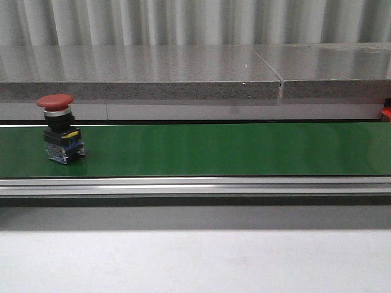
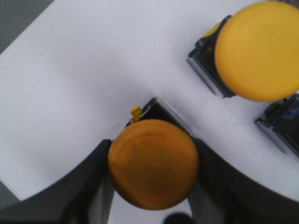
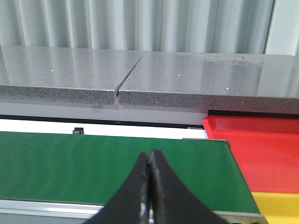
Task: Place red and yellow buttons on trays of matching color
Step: 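Move the left gripper to a yellow push-button and grasp it, then carry the yellow button onto the belt and open the left gripper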
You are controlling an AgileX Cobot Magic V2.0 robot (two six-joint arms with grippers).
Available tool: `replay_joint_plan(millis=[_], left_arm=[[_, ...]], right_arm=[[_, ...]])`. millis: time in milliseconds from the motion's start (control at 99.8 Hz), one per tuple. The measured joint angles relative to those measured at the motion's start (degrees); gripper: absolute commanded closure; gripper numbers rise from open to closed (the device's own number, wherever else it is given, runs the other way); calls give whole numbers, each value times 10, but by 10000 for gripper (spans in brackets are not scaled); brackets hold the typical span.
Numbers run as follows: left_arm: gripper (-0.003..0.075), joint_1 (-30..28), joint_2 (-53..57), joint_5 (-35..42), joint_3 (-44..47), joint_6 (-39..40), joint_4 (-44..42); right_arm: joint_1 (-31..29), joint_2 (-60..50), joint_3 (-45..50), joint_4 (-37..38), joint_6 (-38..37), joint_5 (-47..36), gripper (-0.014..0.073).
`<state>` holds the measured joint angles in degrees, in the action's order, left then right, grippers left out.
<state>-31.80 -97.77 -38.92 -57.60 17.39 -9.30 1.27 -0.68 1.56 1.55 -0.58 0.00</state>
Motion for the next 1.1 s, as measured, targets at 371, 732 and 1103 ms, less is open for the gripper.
replay_joint_plan(millis=[371,732,1103], left_arm=[[713,0,88,-25,0,0,-2],[713,74,230,-37,0,-14,2],[713,244,213,-119,-88,-61,8]], right_arm=[[0,0,0,0,0,0,675],[0,0,0,0,0,0,675],[0,0,0,0,0,0,675]])
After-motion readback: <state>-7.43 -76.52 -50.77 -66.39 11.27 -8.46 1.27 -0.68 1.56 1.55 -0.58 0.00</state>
